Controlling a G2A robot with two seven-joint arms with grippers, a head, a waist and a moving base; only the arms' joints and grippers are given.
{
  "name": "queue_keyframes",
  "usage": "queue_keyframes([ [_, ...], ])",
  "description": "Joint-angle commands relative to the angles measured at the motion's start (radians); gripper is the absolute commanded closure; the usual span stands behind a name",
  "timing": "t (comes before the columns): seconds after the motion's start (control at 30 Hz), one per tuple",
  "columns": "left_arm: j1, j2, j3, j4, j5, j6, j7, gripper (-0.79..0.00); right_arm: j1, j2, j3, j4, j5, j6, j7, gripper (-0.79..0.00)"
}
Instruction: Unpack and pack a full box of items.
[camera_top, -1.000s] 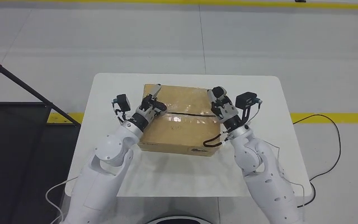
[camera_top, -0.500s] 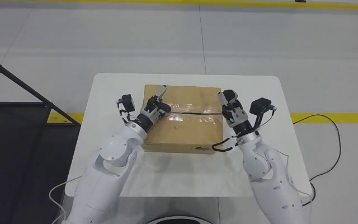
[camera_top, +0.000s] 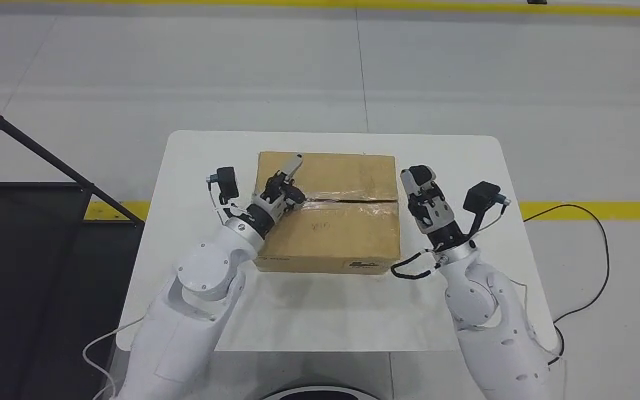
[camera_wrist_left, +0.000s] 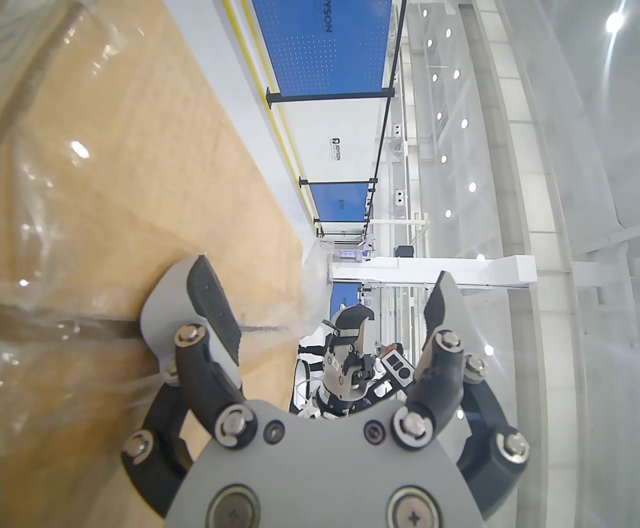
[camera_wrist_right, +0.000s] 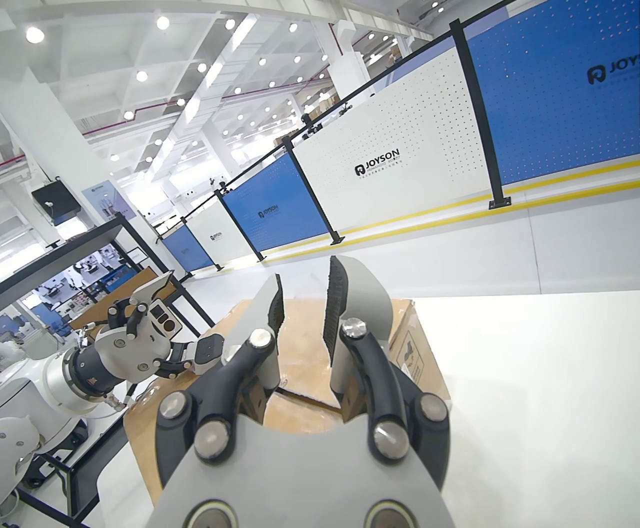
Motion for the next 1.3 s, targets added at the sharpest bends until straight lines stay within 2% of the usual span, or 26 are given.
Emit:
queue_keyframes([
  [0.0, -0.010, 0.000, 0.006, 0.002, 0.013, 0.008, -0.001, -0.785, -0.003, 0.001, 0.005, 0.001, 0.004, -0.009, 0.000, -0.243],
  [0.27, -0.084, -0.010, 0.060, 0.062, 0.028, 0.048, -0.010, -0.785, -0.026, 0.005, 0.037, 0.010, 0.027, -0.042, -0.009, -0.243],
  [0.63, -0.124, -0.024, 0.143, 0.087, 0.060, 0.069, -0.016, -0.785, -0.050, 0.011, 0.076, 0.016, 0.070, -0.088, -0.004, -0.240],
  [1.27, -0.231, -0.071, 0.292, 0.168, 0.036, 0.075, 0.022, -0.785, -0.049, 0.021, 0.134, 0.085, 0.131, -0.154, 0.005, -0.243],
])
